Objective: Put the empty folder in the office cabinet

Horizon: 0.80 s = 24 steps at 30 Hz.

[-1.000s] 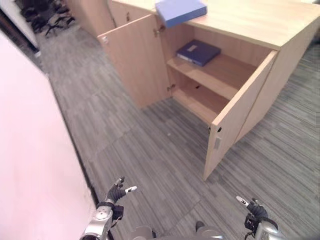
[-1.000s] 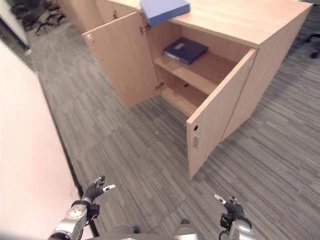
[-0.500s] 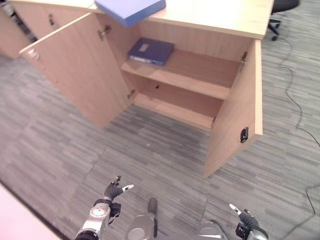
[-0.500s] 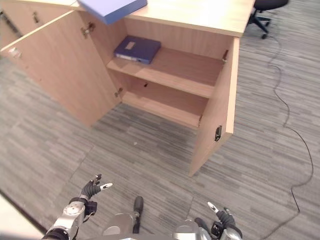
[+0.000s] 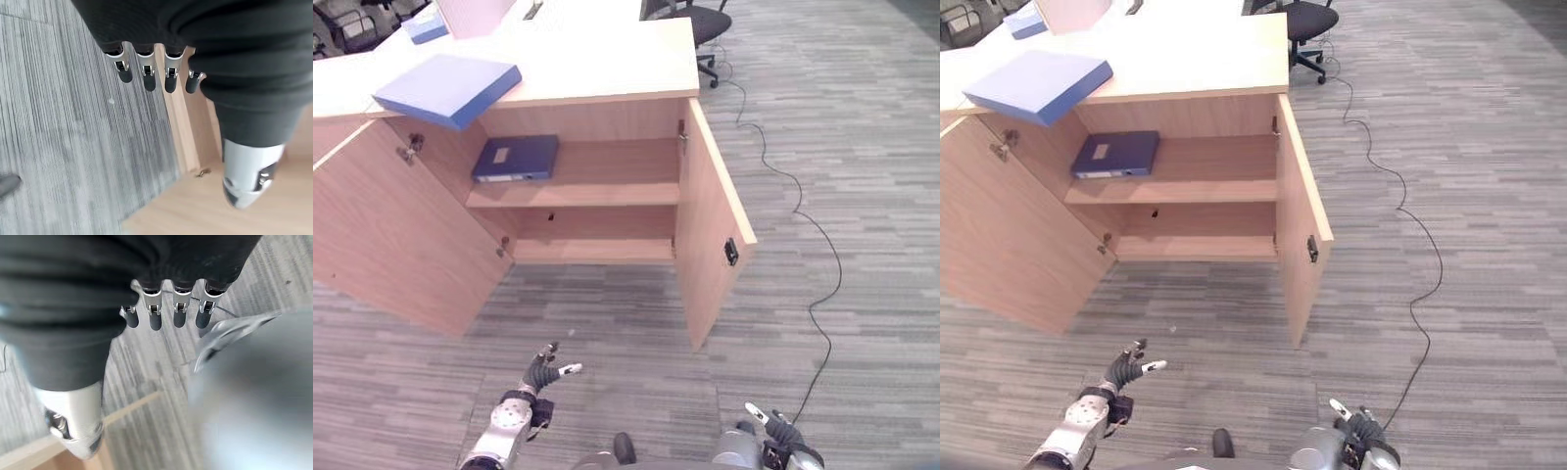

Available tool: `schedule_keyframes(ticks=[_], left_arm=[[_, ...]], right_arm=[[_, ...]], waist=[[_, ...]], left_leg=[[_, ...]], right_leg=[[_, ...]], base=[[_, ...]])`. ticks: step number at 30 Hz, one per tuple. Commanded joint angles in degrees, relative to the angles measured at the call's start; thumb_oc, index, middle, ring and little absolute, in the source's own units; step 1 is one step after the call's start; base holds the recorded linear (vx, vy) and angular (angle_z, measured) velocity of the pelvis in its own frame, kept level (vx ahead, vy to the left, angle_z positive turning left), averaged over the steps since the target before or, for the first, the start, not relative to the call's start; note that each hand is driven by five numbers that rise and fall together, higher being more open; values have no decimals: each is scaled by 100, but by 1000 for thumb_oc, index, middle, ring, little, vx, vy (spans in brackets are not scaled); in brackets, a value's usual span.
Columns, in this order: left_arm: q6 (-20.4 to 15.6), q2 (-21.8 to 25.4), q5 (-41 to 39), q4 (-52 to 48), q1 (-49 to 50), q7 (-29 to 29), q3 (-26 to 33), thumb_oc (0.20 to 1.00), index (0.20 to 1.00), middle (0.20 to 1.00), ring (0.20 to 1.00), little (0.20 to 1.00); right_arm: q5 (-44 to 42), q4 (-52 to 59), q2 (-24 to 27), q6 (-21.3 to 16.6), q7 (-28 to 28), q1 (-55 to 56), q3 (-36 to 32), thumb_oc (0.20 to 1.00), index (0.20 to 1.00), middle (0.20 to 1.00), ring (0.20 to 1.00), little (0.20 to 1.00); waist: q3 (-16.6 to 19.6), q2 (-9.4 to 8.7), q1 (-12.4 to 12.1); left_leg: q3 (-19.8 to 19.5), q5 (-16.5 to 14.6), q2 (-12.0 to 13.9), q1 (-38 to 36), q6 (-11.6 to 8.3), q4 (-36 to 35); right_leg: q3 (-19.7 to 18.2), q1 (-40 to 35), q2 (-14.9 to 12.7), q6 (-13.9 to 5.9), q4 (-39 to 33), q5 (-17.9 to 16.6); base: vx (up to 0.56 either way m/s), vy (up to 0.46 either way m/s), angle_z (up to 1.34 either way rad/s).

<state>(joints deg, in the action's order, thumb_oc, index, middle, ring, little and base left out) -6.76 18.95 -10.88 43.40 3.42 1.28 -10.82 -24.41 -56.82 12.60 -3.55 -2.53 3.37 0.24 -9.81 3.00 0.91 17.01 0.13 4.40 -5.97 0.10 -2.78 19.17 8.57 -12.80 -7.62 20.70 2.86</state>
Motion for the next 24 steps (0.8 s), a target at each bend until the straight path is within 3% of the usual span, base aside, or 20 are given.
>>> schedule_keyframes(ticks=[1,2,3,6,8,9,10,11,12,14,15,17,19,21,22,23,24], left_arm=[[-68,56,-116,-206,-84,-61,222,1000,1000,1000,1000,1000],[-82,1,-89,-182,-19,-78,259,1000,1000,1000,1000,1000],[-117,-109,-205,-174,-12,-66,286,1000,1000,1000,1000,1000],[-122,-169,-318,-282,16,-116,268,1000,1000,1000,1000,1000],[-105,-161,-232,-270,43,-127,214,1000,1000,1000,1000,1000],[-87,-124,-236,-280,55,-105,216,1000,1000,1000,1000,1000],[-87,-124,-236,-280,56,-105,216,1000,1000,1000,1000,1000],[-69,-123,-245,-241,18,-48,177,1000,1000,1000,1000,1000],[-70,-125,-246,-239,19,-48,176,1000,1000,1000,1000,1000],[-82,-115,-267,-220,-50,-9,173,1000,1000,1000,1000,1000],[-131,-118,-278,-182,-98,18,168,1000,1000,1000,1000,1000],[-182,-112,-316,-154,-128,31,170,1000,1000,1000,1000,1000],[-204,-108,-321,-133,-153,14,139,1000,1000,1000,1000,1000],[-206,-89,-270,-156,-170,-60,60,1000,1000,1000,1000,1000],[-207,-86,-271,-155,-169,-61,57,1000,1000,1000,1000,1000],[-230,-45,-213,-155,-170,-66,32,1000,1000,1000,1000,1000],[-244,40,-150,-131,-266,-70,-43,1000,1000,1000,1000,1000]], right_arm=[[164,-14,282,-106,-12,-157,16,1000,1000,1000,1000,1000],[162,-16,290,-97,20,-132,68,1000,1000,1000,1000,1000],[142,-72,395,-92,53,-172,81,1000,1000,1000,1000,1000],[147,11,537,-76,90,-111,109,1000,1000,1000,1000,1000],[249,-57,634,6,120,-106,91,1000,1000,1000,1000,1000],[256,2,663,14,139,-39,62,1000,1000,1000,1000,1000],[256,2,663,14,139,-38,62,1000,1000,1000,1000,1000],[301,97,694,43,166,27,90,1000,1000,1000,1000,1000],[301,100,696,45,166,30,90,1000,1000,1000,1000,1000],[359,107,730,52,198,22,132,1000,1000,1000,1000,1000],[416,101,761,55,219,-5,172,1000,1000,1000,1000,1000],[476,103,779,42,255,-26,234,1000,1000,1000,1000,1000],[516,100,784,39,296,-34,262,1000,1000,1000,1000,1000],[544,27,680,31,326,6,174,1000,1000,1000,1000,1000],[544,26,676,29,326,9,172,1000,1000,1000,1000,1000],[558,2,626,46,334,27,132,1000,1000,1000,1000,1000],[577,-41,543,41,341,10,128,1000,1000,1000,1000,1000]], waist=[[-193,89,-94],[-140,67,-77],[-204,69,-76],[-360,57,-104],[-358,45,-71],[-269,51,-58],[-272,50,-59],[-190,131,-94],[-197,134,-91],[-174,146,-147],[-155,103,-207],[-109,85,-244],[-74,60,-278],[83,63,-319],[82,50,-317],[116,7,-328],[113,-153,-361]], left_leg=[[-239,-55,165,362,-501,215],[-229,-119,123,376,-470,306],[-320,-270,0,532,-513,834],[-782,-76,38,1114,-783,1884],[-1035,-16,363,1253,-834,1816],[-1176,22,592,1056,-824,1278],[-1174,26,590,1049,-825,1271],[-1772,504,1073,1037,-940,565],[-1773,524,1080,1009,-950,526],[-2181,761,1383,1105,-1050,233],[-2450,901,1681,1223,-1137,91],[-2513,1044,1927,1264,-1222,19],[-2323,1133,2070,1308,-1307,-41],[-1989,1166,2131,1249,-1482,-84],[-1989,1164,2116,1245,-1478,-84],[-1951,1079,2047,1218,-1499,-49],[-1860,864,1847,1296,-1510,174]], right_leg=[[125,-990,444,139,-1077,481],[-192,-1054,535,190,-1365,407],[-626,-1218,565,202,-1738,276],[-850,-1463,546,340,-2126,188],[-873,-1596,352,253,-2167,223],[-925,-1575,269,198,-2053,312],[-927,-1577,267,198,-2052,313],[-1178,-1503,190,138,-1698,546],[-1177,-1497,194,145,-1659,577],[-1403,-1474,93,69,-1434,738],[-1578,-1479,-103,-53,-1279,820],[-1673,-1504,-285,-185,-1181,855],[-1672,-1565,-464,-319,-1164,861],[-1550,-1721,-759,-566,-1258,660],[-1541,-1739,-773,-573,-1276,652],[-1521,-1795,-959,-688,-1335,460],[-1500,-1764,-1267,-738,-1390,-313]], base=[[-8,-32,-69],[21,6,-48],[8,25,-21],[-36,64,-3],[119,245,5],[139,224,-2],[294,468,-7],[193,320,-6],[255,455,-4],[163,381,11],[194,521,-11],[157,568,-31],[100,525,-23],[147,615,-8],[156,539,20],[109,476,43],[108,477,53]])
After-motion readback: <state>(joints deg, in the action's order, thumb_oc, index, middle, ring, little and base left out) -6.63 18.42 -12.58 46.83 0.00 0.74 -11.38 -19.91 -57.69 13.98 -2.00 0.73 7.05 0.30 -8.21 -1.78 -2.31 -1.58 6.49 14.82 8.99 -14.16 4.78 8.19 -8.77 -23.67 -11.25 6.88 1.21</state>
